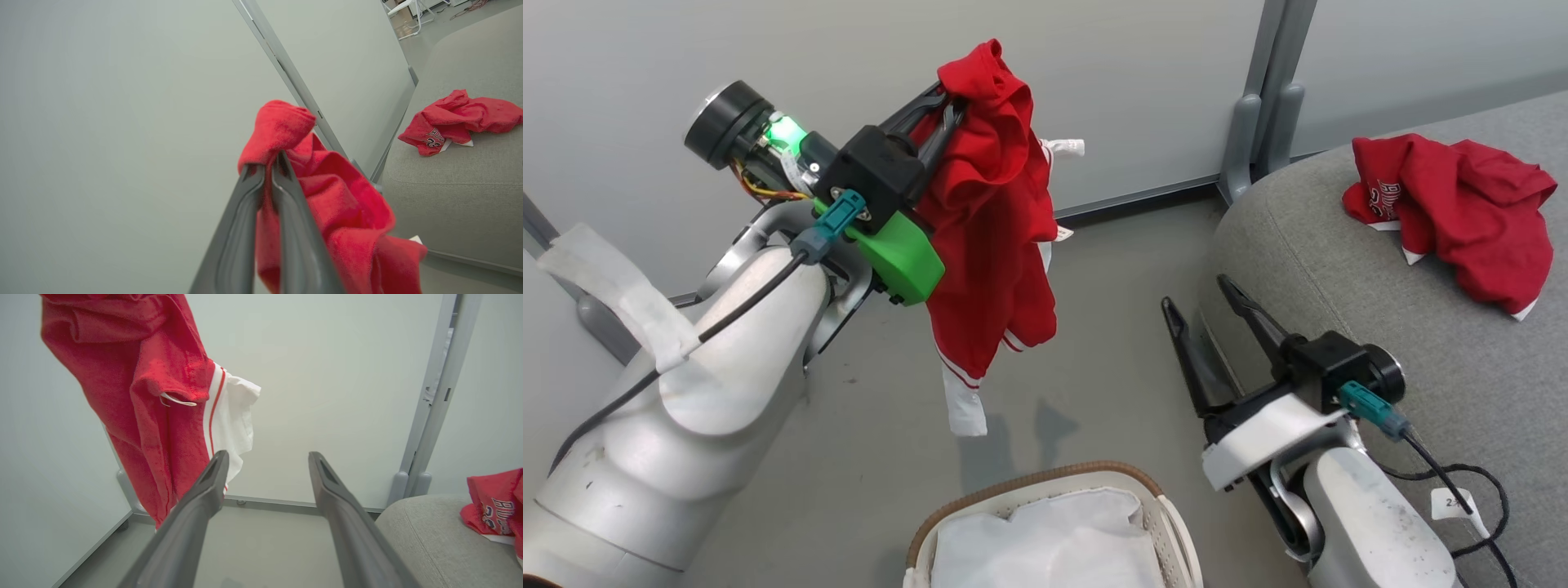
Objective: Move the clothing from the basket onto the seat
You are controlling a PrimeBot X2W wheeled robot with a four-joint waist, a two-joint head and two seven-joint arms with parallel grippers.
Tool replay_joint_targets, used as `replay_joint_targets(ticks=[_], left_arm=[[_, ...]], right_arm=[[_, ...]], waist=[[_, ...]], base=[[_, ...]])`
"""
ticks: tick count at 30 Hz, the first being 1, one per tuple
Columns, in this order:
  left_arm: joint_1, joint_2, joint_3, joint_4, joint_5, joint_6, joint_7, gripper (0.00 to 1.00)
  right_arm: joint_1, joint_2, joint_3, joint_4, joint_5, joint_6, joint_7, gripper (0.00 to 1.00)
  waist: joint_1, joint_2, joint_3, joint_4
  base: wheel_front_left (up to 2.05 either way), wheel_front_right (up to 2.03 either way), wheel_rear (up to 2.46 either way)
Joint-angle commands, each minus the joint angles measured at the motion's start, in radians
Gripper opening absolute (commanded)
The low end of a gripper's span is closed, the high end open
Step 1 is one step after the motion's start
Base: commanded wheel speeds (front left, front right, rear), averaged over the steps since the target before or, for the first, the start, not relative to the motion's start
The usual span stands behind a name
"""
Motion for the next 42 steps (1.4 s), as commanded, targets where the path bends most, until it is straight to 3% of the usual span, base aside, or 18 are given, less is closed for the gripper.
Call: replay_joint_targets(ticks=[1,12,22,23,24,25,34,35,36,38,39,40,42], left_arm=[[-0.024,-0.007,-0.004,0.008,-0.010,-0.002,0.000,0.00],[-0.117,-0.092,-0.084,0.016,-0.028,-0.003,0.003,0.00],[-0.154,-0.146,-0.152,-0.055,-0.076,-0.001,0.001,0.00],[-0.152,-0.147,-0.155,-0.061,-0.078,-0.001,0.003,0.00],[-0.147,-0.146,-0.158,-0.068,-0.079,-0.001,0.004,0.00],[-0.141,-0.144,-0.159,-0.073,-0.084,-0.001,0.006,0.00],[-0.040,-0.090,-0.117,-0.048,-0.148,0.037,-0.010,0.00],[-0.018,-0.086,-0.111,-0.043,-0.161,0.039,-0.023,0.04],[-0.006,-0.085,-0.106,-0.039,-0.172,0.039,-0.028,0.16],[0.031,-0.079,-0.091,-0.024,-0.202,0.043,-0.051,0.71],[0.051,-0.075,-0.088,-0.017,-0.209,0.044,-0.059,0.87],[0.067,-0.073,-0.086,-0.010,-0.214,0.046,-0.065,0.98],[0.105,-0.078,-0.078,0.006,-0.232,0.050,-0.080,1.00]], right_arm=[[-0.018,-0.003,0.029,-0.007,0.016,-0.001,0.000,1.00],[-0.140,-0.003,0.216,0.071,0.127,-0.001,0.000,1.00],[-0.225,-0.003,0.197,0.177,0.121,-0.001,0.000,1.00],[-0.229,-0.003,0.199,0.180,0.125,-0.001,0.000,0.46],[-0.235,-0.003,0.202,0.181,0.127,-0.001,0.000,0.13],[-0.240,-0.003,0.204,0.181,0.128,-0.001,0.000,0.00],[-0.234,-0.003,0.184,0.137,0.132,-0.001,0.000,0.00],[-0.230,-0.003,0.179,0.128,0.130,-0.001,0.000,0.00],[-0.228,-0.003,0.175,0.122,0.128,-0.001,0.000,0.00],[-0.222,-0.003,0.162,0.106,0.120,-0.001,0.000,0.00],[-0.218,-0.003,0.155,0.098,0.115,-0.001,0.000,0.00],[-0.215,-0.003,0.149,0.092,0.111,-0.001,0.000,0.00],[-0.211,-0.003,0.131,0.080,0.102,-0.001,0.000,0.00]], waist=[[0.0001,0.0000,-0.001,0.002],[0.0001,0.0000,-0.008,0.071],[0.0001,0.0000,-0.015,0.128],[0.0001,0.0000,-0.016,0.130],[0.0001,0.0000,-0.016,0.132],[0.0001,0.0000,-0.016,0.133],[0.0001,0.0000,-0.010,0.114],[0.0001,0.0000,-0.008,0.110],[0.0001,0.0000,-0.007,0.108],[0.0001,0.0000,-0.003,0.103],[0.0001,0.0000,-0.001,0.100],[0.0001,0.0000,0.000,0.098],[0.0001,0.0000,0.002,0.095]], base=[[0.00,0.00,0.00],[0.00,0.00,0.00],[0.00,0.00,0.00],[0.00,0.00,0.00],[0.00,0.00,0.00],[0.00,0.00,0.00],[0.00,0.00,0.00],[0.00,0.00,0.00],[0.00,0.00,0.00],[0.00,0.00,0.00],[0.00,0.00,0.00],[0.00,0.00,0.00],[0.00,0.00,0.00]])
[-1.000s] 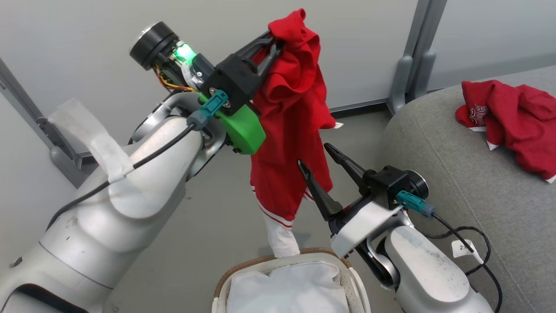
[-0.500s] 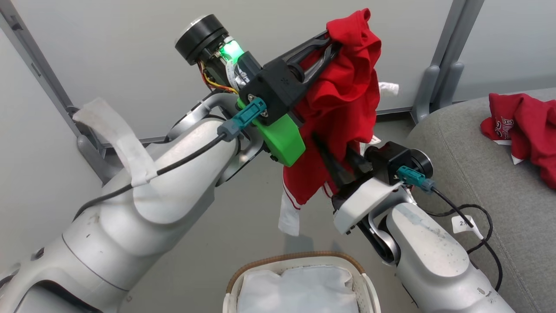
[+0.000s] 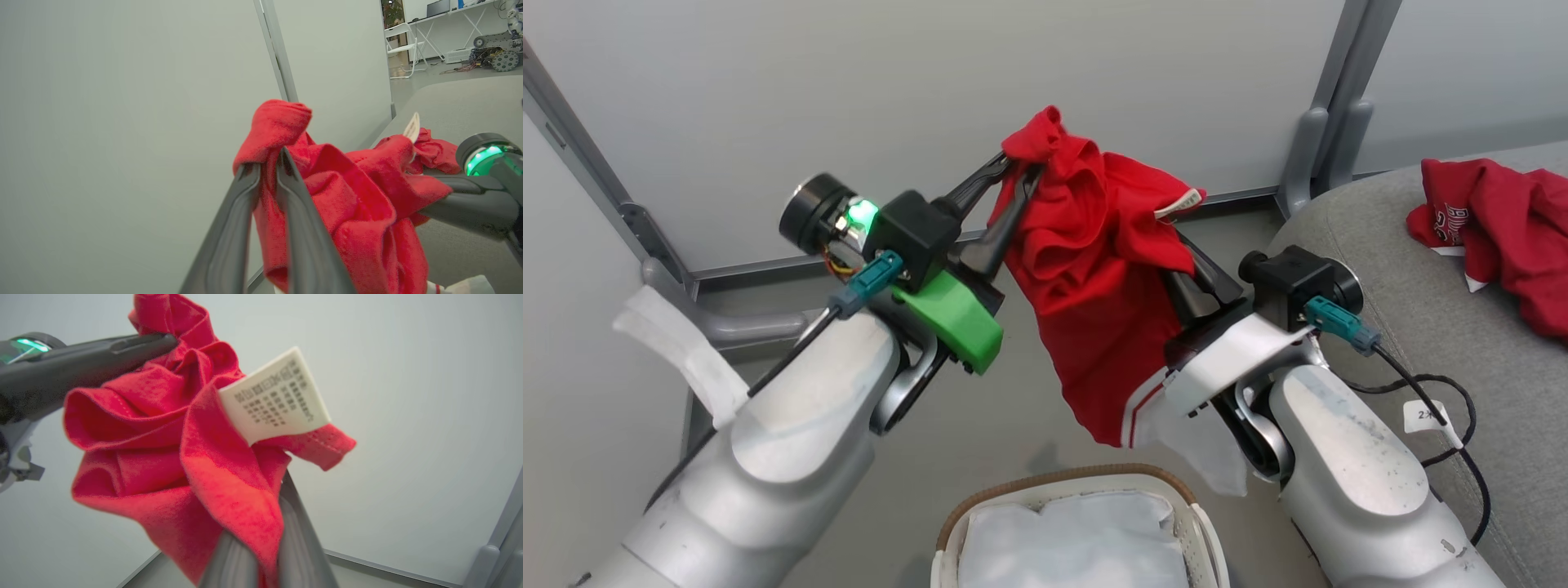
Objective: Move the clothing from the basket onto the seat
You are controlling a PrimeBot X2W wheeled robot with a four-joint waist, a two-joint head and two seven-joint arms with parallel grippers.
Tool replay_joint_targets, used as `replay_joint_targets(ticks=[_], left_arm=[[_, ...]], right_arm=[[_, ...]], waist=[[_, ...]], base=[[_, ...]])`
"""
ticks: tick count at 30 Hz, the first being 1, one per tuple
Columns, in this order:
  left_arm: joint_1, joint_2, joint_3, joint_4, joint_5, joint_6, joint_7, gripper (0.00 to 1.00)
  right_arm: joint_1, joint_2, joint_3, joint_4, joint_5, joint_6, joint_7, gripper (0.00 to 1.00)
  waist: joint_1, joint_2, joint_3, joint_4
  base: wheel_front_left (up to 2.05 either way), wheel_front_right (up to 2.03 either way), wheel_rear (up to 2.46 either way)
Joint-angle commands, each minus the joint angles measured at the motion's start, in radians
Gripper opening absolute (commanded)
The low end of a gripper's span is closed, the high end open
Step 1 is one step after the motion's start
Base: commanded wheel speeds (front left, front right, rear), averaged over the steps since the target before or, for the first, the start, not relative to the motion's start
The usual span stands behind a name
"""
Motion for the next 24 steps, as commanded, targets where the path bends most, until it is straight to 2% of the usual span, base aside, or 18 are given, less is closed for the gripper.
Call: replay_joint_targets(ticks=[1,6,12,19,24], left_arm=[[0.039,0.001,0.007,0.011,-0.011,0.007,-0.012,1.00],[0.140,-0.017,0.022,0.038,-0.029,0.017,-0.032,1.00],[0.281,-0.051,0.071,0.008,0.005,0.029,-0.035,1.00],[0.433,-0.094,0.137,-0.009,0.063,0.005,-0.035,1.00],[0.486,-0.115,0.181,-0.018,0.107,-0.012,-0.036,1.00]], right_arm=[[0.017,-0.004,-0.014,-0.011,-0.012,-0.001,0.000,0.00],[0.021,-0.003,-0.056,-0.031,-0.028,-0.001,0.000,0.00],[0.035,-0.004,-0.103,-0.048,-0.045,-0.001,0.000,0.00],[0.053,-0.004,-0.146,-0.055,-0.072,-0.001,0.000,0.00],[0.060,-0.003,-0.177,-0.054,-0.082,-0.001,0.000,0.00]], waist=[[0.0001,0.0000,0.002,-0.003],[0.0001,0.0000,0.004,-0.007],[0.0001,0.0000,0.007,-0.008],[0.0001,0.0000,0.013,-0.020],[0.0001,0.0000,0.014,-0.030]], base=[[0.00,0.00,0.00],[0.00,0.00,0.00],[0.00,0.00,0.00],[0.00,0.00,0.00],[0.00,0.00,0.00]])
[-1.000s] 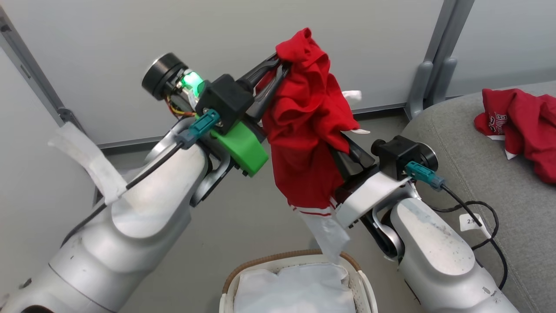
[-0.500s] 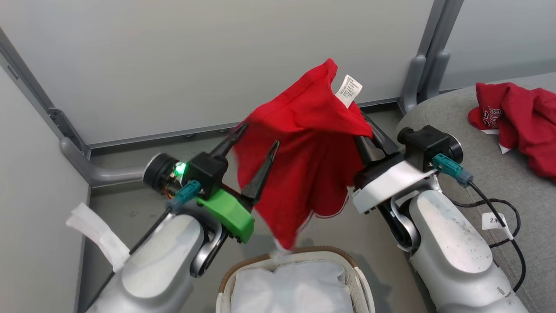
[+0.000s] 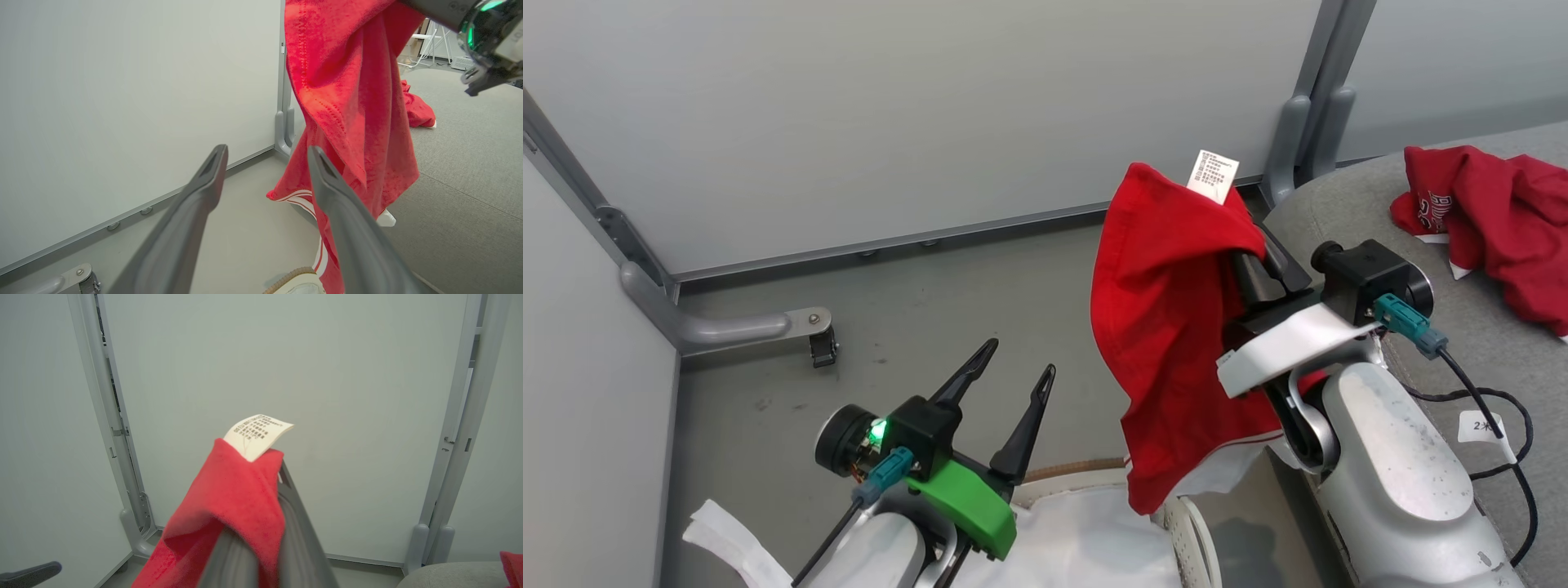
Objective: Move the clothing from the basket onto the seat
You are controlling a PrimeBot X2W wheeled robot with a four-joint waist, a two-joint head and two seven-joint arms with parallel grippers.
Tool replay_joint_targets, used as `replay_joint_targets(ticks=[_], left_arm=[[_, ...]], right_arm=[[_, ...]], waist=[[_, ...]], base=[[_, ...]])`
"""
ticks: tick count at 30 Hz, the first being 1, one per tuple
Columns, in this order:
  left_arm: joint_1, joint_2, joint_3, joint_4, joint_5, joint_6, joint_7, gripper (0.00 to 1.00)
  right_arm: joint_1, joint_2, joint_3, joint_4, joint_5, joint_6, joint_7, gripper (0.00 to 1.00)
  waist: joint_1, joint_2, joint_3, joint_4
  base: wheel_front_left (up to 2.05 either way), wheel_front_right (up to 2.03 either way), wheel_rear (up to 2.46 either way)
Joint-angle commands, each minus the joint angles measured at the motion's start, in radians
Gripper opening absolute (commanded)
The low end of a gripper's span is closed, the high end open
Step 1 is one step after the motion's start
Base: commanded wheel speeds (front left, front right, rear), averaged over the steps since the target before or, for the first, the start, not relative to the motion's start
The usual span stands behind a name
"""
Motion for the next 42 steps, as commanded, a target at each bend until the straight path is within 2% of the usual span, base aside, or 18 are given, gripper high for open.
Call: replay_joint_targets(ticks=[1,9,20,28,34,42], left_arm=[[0.020,-0.007,0.014,-0.005,0.016,-0.008,-0.003,1.00],[0.048,-0.033,0.061,-0.028,0.077,-0.025,-0.002,1.00],[0.010,-0.066,0.084,-0.045,0.139,-0.039,-0.002,1.00],[-0.020,-0.061,0.067,-0.026,0.158,-0.042,-0.002,1.00],[-0.036,-0.047,0.045,-0.019,0.153,-0.042,-0.002,1.00],[-0.048,-0.026,0.005,-0.015,0.144,-0.042,-0.002,1.00]], right_arm=[[0.008,-0.003,-0.009,-0.003,-0.007,-0.001,0.000,0.00],[-0.016,-0.003,-0.044,-0.007,-0.030,-0.001,0.000,0.00],[-0.071,-0.003,-0.134,-0.032,-0.105,-0.001,0.000,0.00],[-0.085,-0.002,-0.177,-0.050,-0.127,-0.001,0.000,0.00],[-0.092,-0.002,-0.188,-0.042,-0.134,-0.001,0.000,0.00],[-0.184,-0.003,-0.217,0.000,-0.210,-0.001,0.000,0.00]], waist=[[0.0001,0.0000,0.001,-0.006],[0.0001,0.0000,0.023,-0.067],[0.0001,0.0000,0.135,-0.272],[0.0001,0.0000,0.200,-0.396],[0.0001,0.0000,0.235,-0.437],[0.0001,0.0000,0.269,-0.421]], base=[[0.00,0.00,0.00],[0.00,0.00,0.00],[0.00,0.00,0.00],[0.00,0.00,0.00],[0.00,0.00,0.00],[0.00,0.00,0.00]])
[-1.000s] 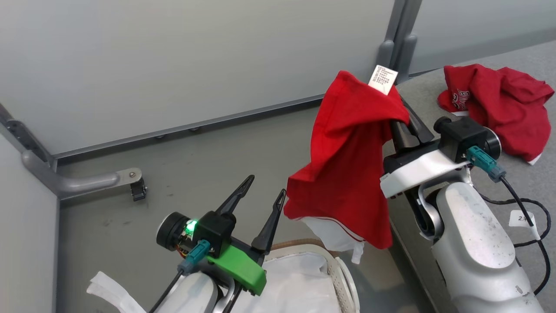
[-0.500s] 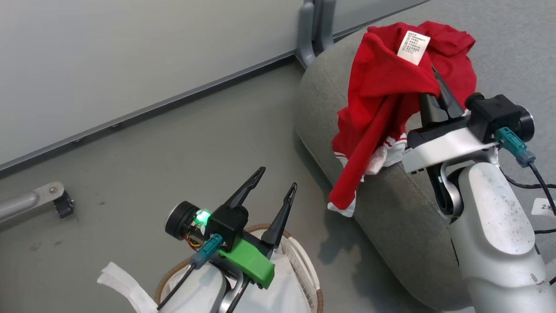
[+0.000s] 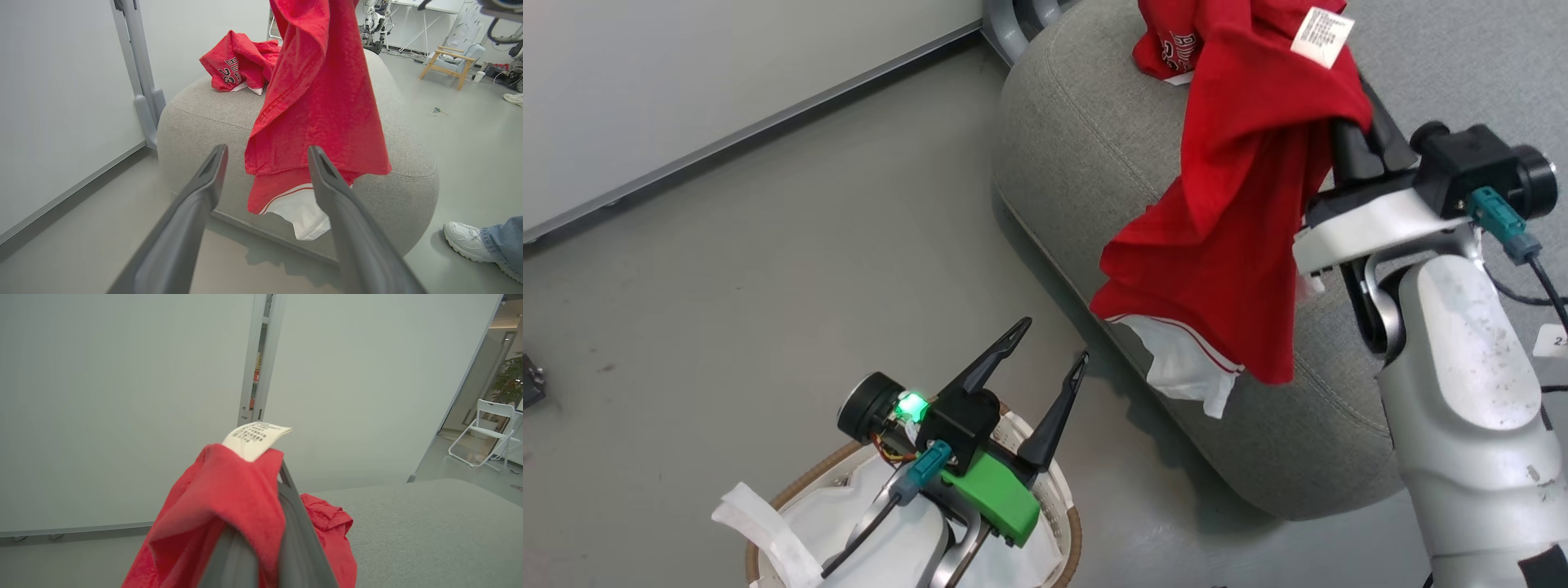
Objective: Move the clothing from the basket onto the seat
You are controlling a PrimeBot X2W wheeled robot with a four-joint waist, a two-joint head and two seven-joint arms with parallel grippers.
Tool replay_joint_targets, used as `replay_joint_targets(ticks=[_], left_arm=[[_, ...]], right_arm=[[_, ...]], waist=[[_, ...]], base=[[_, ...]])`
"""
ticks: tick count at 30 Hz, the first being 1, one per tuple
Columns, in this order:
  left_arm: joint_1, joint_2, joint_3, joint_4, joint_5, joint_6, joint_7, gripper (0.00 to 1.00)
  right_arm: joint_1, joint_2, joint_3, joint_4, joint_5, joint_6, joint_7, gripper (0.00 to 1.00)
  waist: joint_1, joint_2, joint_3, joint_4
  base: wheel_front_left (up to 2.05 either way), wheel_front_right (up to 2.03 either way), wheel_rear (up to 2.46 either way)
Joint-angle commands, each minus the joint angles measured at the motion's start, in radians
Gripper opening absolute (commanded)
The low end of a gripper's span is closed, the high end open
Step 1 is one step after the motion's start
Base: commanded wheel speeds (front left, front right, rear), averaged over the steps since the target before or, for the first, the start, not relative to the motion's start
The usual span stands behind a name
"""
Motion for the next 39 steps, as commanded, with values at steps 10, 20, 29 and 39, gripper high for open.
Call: replay_joint_targets(ticks=[10,20,29,39], left_arm=[[-0.028,0.010,-0.008,-0.018,0.002,-0.002,0.000,1.00],[-0.097,0.031,-0.009,-0.051,0.028,-0.003,0.000,1.00],[-0.150,0.046,-0.024,-0.080,0.055,-0.002,0.000,1.00],[-0.184,0.046,-0.050,-0.106,0.079,-0.001,0.004,1.00]], right_arm=[[-0.304,-0.196,-0.058,0.081,-0.091,-0.001,0.000,0.00],[-0.565,-0.404,-0.135,0.277,-0.113,-0.001,0.025,0.00],[-0.633,-0.433,-0.275,0.468,-0.180,-0.001,0.013,0.00],[-0.535,-0.367,-0.465,0.600,-0.337,-0.001,0.000,0.00]], waist=[[-0.0001,-0.0001,0.070,0.080],[-0.0001,-0.0001,0.218,0.173],[-0.0001,-0.0001,0.354,0.233],[-0.0001,-0.0001,0.433,0.238]], base=[[0.00,0.00,0.00],[0.00,0.00,0.00],[0.00,0.00,0.00],[0.00,0.00,0.00]])
